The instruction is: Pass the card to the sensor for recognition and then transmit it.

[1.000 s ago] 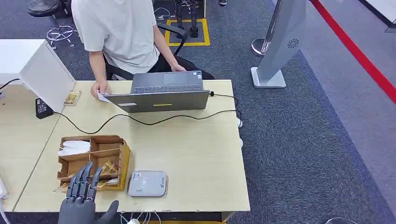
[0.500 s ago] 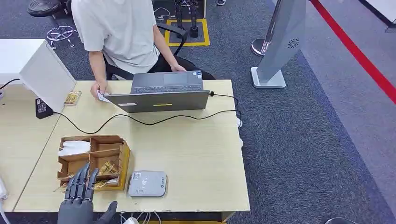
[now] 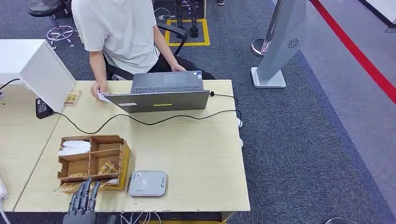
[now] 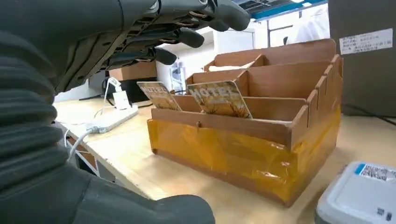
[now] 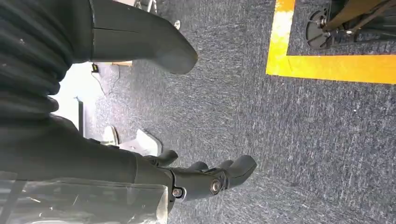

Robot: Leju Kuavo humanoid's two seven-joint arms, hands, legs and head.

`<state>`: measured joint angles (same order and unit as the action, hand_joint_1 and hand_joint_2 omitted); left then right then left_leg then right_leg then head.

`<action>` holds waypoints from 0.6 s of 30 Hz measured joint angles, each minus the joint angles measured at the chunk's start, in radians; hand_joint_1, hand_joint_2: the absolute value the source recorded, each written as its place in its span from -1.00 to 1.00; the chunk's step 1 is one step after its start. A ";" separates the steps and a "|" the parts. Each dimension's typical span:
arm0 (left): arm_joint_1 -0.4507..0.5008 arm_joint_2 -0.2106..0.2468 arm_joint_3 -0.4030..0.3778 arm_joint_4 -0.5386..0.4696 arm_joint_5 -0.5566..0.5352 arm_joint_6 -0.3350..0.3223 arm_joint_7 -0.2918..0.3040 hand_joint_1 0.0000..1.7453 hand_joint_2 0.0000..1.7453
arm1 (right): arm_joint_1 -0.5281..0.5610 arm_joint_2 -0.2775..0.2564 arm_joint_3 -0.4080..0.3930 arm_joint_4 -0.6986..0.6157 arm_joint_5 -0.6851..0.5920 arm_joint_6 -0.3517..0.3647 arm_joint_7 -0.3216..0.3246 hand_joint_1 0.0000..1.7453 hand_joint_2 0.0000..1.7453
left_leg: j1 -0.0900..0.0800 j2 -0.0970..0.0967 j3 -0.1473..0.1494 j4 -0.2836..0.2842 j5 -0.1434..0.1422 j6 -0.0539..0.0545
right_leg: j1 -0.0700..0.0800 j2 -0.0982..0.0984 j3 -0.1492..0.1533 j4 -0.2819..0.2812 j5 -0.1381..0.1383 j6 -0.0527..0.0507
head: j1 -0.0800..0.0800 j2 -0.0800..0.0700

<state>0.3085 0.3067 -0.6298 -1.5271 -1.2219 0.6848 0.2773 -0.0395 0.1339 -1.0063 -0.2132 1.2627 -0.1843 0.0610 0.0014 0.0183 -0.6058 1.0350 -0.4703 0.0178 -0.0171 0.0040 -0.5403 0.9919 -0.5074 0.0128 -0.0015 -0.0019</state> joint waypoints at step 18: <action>0.055 -0.062 0.191 0.020 -0.049 0.000 -0.168 -1.00 1.00 | -0.001 -0.002 0.000 0.000 0.019 0.003 0.000 -1.00 1.00 | 0.000 0.000 0.000 0.000 0.000 0.000 | 0.000 0.000 0.000 0.000 0.000 0.000 | 0.000 0.000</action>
<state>0.3639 0.2449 -0.4390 -1.5072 -1.2707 0.6851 0.1094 -0.0401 0.1324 -1.0063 -0.2129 1.2821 -0.1816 0.0610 0.0014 0.0183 -0.6058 1.0350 -0.4703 0.0178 -0.0171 0.0040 -0.5402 0.9919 -0.5074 0.0128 -0.0019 -0.0019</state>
